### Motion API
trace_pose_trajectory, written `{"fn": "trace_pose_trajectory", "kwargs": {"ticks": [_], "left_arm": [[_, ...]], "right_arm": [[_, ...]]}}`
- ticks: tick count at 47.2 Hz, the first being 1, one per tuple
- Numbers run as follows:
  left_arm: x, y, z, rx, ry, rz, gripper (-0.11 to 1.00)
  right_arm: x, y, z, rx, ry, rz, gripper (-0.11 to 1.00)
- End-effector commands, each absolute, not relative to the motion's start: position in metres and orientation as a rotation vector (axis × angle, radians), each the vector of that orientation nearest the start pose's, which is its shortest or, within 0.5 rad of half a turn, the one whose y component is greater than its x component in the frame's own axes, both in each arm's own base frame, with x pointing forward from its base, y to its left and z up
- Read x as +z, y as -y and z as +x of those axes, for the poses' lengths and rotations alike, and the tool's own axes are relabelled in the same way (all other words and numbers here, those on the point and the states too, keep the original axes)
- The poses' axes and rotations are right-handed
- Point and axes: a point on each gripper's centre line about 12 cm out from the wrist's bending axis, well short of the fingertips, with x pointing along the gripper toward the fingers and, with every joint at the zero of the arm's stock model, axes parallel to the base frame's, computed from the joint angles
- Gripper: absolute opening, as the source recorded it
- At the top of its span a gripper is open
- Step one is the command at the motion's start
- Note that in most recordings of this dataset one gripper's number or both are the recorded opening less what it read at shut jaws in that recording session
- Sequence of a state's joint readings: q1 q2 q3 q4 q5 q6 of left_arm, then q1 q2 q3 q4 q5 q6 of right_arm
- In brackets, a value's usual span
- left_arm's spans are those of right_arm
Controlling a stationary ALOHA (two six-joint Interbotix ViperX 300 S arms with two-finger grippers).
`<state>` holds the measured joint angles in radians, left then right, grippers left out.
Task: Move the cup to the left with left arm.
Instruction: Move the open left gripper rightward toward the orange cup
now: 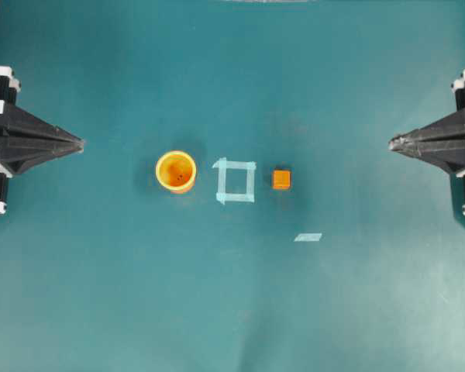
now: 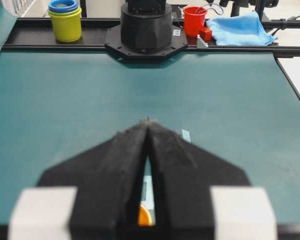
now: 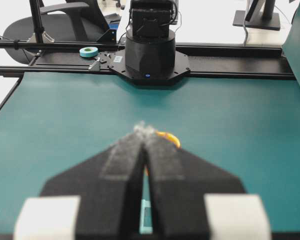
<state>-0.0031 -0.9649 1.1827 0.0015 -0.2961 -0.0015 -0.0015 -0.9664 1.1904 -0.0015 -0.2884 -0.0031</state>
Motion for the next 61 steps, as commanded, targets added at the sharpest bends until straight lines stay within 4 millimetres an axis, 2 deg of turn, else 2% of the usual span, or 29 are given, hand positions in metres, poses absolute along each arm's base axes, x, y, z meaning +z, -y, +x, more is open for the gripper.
{"fn": "trace_pose_trajectory", "kwargs": {"ticks": [1, 4, 6, 22, 26, 30, 37, 40, 45, 61], "left_arm": [[0.287, 0.001, 0.201, -0.007, 0.025, 0.026, -0.01], [0.284, 0.001, 0.201, -0.007, -0.003, 0.026, 0.02], [0.283, 0.001, 0.201, -0.007, -0.009, 0.026, 0.0], [0.282, 0.001, 0.201, -0.007, -0.014, 0.023, 0.0], [0.28, 0.001, 0.201, -0.007, -0.017, 0.021, 0.04], [0.278, 0.001, 0.201, -0.007, -0.023, 0.021, 0.11], [0.272, 0.001, 0.204, -0.007, -0.051, 0.006, 0.38], [0.268, 0.001, 0.206, -0.007, -0.066, 0.003, 0.54], [0.262, 0.001, 0.211, -0.007, -0.087, 0.004, 0.67], [0.227, 0.001, 0.236, -0.007, -0.232, 0.025, 0.75]], "right_arm": [[0.303, 0.0, 0.201, -0.002, 0.103, 0.006, -0.01], [0.304, 0.0, 0.201, -0.002, 0.098, 0.006, -0.01], [0.304, 0.0, 0.201, -0.002, 0.094, 0.006, -0.01], [0.304, 0.0, 0.201, -0.002, 0.083, 0.006, -0.01], [0.303, 0.0, 0.201, -0.002, 0.081, 0.006, -0.01], [0.303, 0.0, 0.202, -0.002, 0.081, 0.006, -0.01], [0.303, 0.0, 0.202, -0.002, 0.081, 0.006, -0.01], [0.303, 0.0, 0.202, -0.002, 0.081, 0.006, -0.01], [0.303, 0.0, 0.202, -0.002, 0.08, 0.008, -0.01], [0.306, 0.0, 0.202, -0.002, 0.077, 0.009, -0.01]]}}
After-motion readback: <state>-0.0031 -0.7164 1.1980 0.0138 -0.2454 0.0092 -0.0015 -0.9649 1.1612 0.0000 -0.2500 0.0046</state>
